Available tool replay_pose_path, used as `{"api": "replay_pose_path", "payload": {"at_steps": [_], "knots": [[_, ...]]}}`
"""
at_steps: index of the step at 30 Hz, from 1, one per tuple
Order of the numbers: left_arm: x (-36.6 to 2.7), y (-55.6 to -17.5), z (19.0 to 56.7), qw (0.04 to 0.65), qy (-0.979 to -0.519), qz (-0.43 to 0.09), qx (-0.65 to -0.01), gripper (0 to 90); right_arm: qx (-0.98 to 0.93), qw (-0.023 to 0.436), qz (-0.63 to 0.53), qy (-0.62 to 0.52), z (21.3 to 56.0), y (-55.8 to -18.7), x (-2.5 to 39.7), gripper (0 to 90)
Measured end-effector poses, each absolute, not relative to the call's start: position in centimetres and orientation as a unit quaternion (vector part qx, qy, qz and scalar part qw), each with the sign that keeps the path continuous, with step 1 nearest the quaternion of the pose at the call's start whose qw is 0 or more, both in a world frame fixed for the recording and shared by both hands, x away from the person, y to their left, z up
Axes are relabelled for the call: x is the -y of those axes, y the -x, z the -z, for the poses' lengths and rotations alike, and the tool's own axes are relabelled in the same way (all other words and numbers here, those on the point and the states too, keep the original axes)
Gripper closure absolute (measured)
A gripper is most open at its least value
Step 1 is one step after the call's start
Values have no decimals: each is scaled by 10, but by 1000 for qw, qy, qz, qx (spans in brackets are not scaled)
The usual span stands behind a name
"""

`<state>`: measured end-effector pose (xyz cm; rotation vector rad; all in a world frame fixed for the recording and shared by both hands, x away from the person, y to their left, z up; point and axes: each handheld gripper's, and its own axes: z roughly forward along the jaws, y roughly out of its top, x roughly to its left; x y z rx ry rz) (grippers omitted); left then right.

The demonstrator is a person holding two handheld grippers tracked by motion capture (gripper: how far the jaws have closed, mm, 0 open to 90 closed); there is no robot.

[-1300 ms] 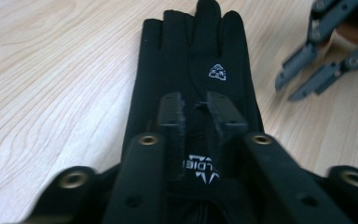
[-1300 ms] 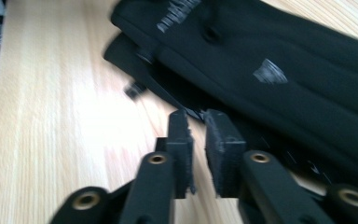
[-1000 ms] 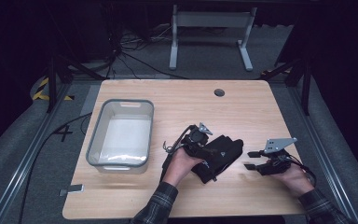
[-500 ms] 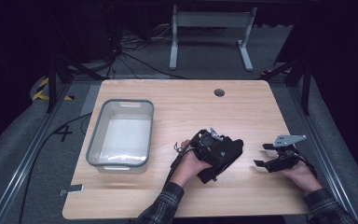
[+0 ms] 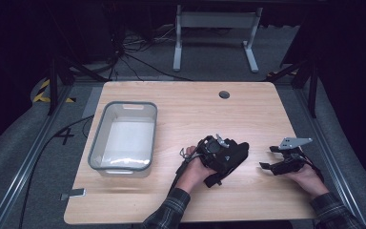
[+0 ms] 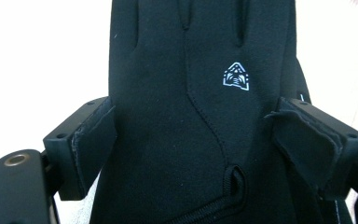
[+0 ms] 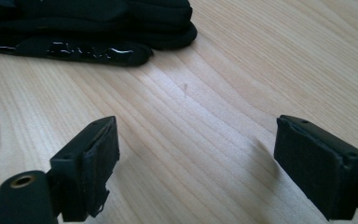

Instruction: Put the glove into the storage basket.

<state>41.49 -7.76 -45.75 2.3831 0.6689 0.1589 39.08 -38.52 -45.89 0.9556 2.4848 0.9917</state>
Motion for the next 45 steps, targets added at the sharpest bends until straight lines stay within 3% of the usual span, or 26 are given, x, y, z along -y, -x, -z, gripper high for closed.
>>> {"api": "replay_pose_path", "payload": {"at_steps": [6, 12, 13, 17, 23, 32, 45], "knots": [[78, -415, 457, 322, -909, -62, -258, 151, -865, 155, -339, -335, 460, -391, 385, 145], [78, -412, 456, 324, -908, -62, -258, 219, -866, 158, -339, -333, 462, -391, 384, 121], [78, -410, 454, 324, -910, -58, -251, 309, -864, 157, -339, -337, 462, -392, 384, 113], [77, -407, 453, 332, -912, -49, -235, 506, -862, 158, -343, -339, 463, -393, 384, 96], [77, -406, 452, 337, -913, -36, -228, 630, -860, 160, -346, -339, 465, -393, 383, 81], [75, -409, 443, 345, -908, 3, -239, 650, -856, 160, -355, -341, 467, -393, 385, 51], [58, -409, 408, 370, -895, 1, -247, 648, -858, 155, -353, -339, 468, -393, 384, 28]]}}
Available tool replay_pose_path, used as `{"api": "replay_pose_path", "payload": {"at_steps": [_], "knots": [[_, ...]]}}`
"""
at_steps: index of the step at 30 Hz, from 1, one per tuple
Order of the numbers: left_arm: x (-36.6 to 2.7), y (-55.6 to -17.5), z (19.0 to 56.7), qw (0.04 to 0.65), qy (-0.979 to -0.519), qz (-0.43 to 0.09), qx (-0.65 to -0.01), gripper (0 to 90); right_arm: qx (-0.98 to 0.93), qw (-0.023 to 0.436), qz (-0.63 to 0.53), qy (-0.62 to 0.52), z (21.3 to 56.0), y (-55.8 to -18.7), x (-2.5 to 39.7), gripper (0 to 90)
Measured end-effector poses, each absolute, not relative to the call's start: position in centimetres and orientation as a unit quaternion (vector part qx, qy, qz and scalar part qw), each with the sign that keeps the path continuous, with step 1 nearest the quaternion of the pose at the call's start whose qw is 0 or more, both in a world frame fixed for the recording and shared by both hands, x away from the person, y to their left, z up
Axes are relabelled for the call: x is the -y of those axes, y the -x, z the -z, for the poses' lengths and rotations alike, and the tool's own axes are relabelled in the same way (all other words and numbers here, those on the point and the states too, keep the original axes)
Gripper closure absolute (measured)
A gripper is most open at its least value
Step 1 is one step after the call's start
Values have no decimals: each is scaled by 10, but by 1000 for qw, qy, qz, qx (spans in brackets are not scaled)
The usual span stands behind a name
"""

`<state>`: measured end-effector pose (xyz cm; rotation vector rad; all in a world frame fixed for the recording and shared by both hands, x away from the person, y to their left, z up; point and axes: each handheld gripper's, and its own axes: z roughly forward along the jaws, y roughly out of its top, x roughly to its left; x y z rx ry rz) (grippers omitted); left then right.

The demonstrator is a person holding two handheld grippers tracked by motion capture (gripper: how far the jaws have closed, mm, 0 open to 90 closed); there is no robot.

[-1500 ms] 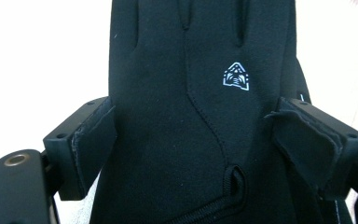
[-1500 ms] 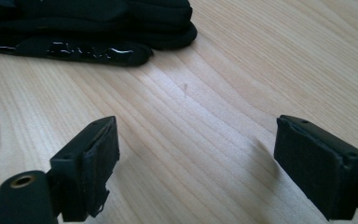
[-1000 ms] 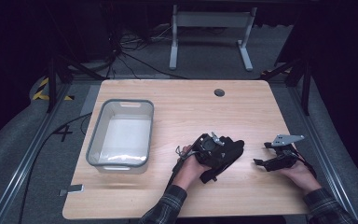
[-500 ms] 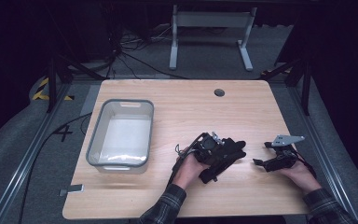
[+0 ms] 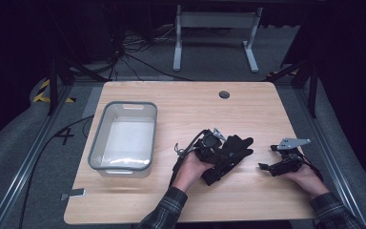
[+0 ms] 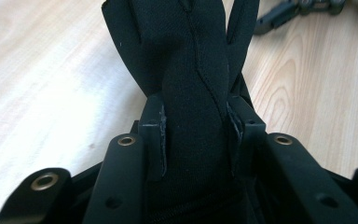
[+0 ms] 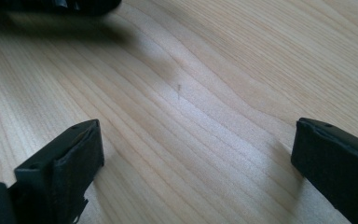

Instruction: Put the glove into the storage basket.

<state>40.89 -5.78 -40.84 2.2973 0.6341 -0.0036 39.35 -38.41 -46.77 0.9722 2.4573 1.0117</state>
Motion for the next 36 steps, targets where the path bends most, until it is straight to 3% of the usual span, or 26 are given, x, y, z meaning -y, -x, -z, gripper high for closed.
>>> {"api": "replay_pose_path", "payload": {"at_steps": [20, 36], "knots": [[-12, -422, 346, 371, -878, -52, -296, 645, -858, 155, -353, -339, 468, -393, 384, 25], [-84, -426, 323, 377, -852, -91, -351, 644, -858, 155, -353, -340, 468, -394, 384, 24]]}}
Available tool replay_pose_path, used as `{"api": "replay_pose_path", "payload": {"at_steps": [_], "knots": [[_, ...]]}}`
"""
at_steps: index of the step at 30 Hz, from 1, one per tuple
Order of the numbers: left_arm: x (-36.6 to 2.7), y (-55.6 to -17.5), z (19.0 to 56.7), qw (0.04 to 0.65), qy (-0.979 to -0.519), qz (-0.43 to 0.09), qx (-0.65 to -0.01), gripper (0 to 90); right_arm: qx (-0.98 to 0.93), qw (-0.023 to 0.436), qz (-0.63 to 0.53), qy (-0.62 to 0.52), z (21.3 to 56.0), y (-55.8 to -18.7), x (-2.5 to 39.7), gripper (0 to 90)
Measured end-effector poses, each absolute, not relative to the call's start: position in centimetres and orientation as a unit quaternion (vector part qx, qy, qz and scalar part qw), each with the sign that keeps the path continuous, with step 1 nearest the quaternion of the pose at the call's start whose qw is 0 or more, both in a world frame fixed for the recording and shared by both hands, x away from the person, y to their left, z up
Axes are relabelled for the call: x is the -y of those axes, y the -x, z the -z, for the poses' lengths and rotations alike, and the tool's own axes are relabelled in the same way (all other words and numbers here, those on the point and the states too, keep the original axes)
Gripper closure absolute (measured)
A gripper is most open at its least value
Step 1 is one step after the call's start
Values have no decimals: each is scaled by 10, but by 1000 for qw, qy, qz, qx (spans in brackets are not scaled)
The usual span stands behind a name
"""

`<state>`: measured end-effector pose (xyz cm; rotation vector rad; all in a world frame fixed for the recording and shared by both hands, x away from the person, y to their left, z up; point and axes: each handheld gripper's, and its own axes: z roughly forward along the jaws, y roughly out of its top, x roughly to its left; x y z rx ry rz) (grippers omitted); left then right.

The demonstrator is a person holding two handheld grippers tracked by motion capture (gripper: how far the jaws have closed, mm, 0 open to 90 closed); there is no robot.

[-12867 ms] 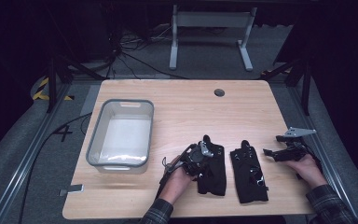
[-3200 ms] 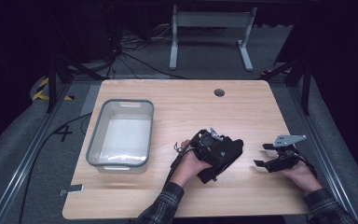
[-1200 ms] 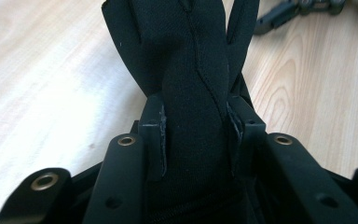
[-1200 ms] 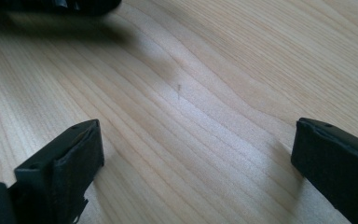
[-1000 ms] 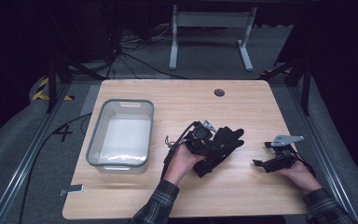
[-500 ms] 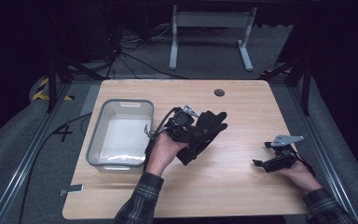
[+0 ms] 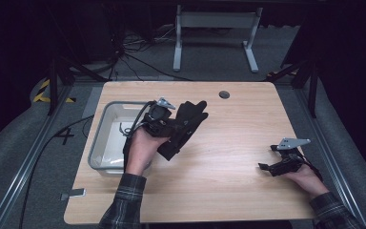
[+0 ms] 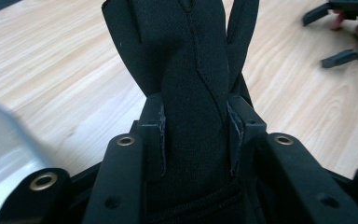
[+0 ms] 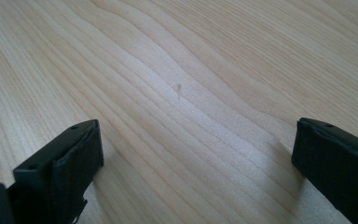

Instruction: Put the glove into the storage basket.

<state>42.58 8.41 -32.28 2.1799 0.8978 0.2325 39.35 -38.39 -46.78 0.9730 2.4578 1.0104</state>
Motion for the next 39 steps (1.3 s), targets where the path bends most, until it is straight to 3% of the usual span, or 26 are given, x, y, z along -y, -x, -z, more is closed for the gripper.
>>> {"api": "replay_pose_path", "payload": {"at_steps": [22, 39], "knots": [[-180, -422, 339, 356, -806, -139, -452, 643, -858, 155, -353, -341, 468, -394, 384, 24], [-211, -435, 381, 317, -797, -123, -499, 639, -857, 157, -352, -342, 468, -394, 384, 23]]}}
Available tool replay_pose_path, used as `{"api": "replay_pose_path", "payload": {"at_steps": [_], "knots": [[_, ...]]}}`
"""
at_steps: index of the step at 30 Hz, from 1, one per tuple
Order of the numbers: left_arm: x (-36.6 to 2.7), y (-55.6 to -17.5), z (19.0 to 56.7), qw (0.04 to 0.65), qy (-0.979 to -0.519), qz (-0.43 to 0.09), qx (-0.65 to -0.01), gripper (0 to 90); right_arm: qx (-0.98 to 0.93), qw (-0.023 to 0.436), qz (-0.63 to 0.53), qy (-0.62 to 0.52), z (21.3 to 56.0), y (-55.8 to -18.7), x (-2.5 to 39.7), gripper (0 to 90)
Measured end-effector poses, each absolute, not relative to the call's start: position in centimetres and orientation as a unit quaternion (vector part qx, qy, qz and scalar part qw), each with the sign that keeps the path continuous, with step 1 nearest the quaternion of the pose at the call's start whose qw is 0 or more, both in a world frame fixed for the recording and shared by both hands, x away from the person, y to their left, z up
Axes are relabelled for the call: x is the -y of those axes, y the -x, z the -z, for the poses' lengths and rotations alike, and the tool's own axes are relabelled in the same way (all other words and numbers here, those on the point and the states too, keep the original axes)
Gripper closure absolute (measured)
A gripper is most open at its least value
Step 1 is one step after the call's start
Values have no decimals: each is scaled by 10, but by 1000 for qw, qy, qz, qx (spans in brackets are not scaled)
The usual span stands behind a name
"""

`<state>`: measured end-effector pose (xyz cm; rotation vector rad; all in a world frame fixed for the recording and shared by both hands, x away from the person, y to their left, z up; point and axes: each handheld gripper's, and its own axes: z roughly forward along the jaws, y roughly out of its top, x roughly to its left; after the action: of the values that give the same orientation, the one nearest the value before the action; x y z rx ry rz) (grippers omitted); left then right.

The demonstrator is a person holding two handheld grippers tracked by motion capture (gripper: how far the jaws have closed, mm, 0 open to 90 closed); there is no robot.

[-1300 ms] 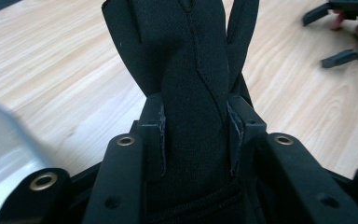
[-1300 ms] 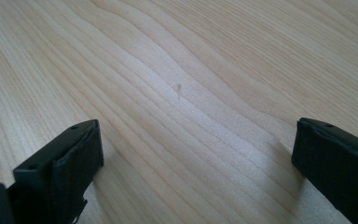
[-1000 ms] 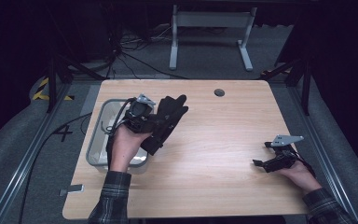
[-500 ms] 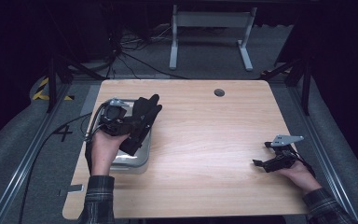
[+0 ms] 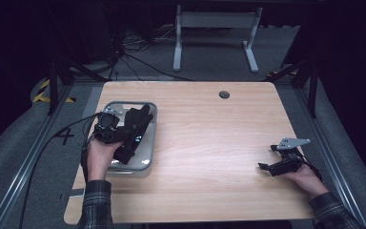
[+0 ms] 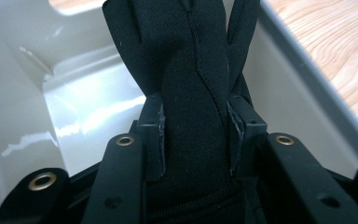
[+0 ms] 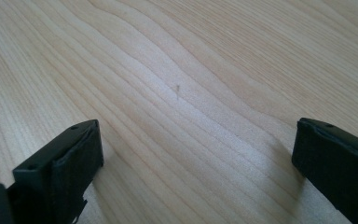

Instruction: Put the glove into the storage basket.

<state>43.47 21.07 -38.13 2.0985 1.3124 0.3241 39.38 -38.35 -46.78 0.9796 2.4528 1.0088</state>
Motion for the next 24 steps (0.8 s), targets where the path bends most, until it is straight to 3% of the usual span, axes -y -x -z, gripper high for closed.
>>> {"api": "replay_pose_path", "payload": {"at_steps": [15, 22, 24], "knots": [[-212, -449, 406, 285, -803, -99, -515, 597, -857, 157, -352, -342, 468, -394, 384, 23], [-212, -451, 411, 276, -801, -109, -520, 531, -857, 157, -352, -342, 468, -394, 384, 23], [-213, -451, 410, 274, -798, -112, -524, 458, -857, 157, -352, -342, 468, -394, 384, 23]]}}
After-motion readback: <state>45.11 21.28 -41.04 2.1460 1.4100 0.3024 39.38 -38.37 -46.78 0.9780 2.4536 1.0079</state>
